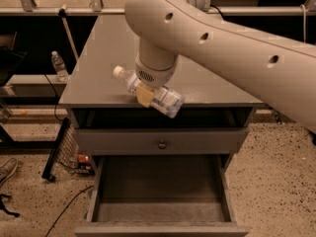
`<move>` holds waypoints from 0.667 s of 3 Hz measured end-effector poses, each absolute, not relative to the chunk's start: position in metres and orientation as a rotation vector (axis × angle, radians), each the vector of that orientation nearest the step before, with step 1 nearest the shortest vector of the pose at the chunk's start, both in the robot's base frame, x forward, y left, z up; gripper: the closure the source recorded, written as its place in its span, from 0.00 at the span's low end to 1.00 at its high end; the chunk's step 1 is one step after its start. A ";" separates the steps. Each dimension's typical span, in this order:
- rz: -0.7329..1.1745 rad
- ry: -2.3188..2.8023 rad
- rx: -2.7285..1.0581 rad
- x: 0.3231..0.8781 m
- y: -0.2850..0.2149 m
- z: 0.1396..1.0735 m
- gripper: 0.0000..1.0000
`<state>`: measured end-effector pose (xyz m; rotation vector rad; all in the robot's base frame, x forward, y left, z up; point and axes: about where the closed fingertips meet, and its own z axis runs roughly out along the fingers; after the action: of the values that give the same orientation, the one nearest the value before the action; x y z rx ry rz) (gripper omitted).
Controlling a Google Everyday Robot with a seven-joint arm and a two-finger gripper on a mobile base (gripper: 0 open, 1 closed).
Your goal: Pick blue plastic bottle from middle drawer and place on counter
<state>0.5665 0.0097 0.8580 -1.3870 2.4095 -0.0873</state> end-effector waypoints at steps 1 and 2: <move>-0.112 2.396 -1.417 0.589 0.011 0.872 1.00; -0.114 2.386 -1.441 0.605 0.015 0.880 1.00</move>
Offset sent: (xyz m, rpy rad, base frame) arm 0.0616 0.0099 0.0335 -0.0333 -0.0011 0.0580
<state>0.6055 0.0154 0.8798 -1.4411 2.3861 -0.1138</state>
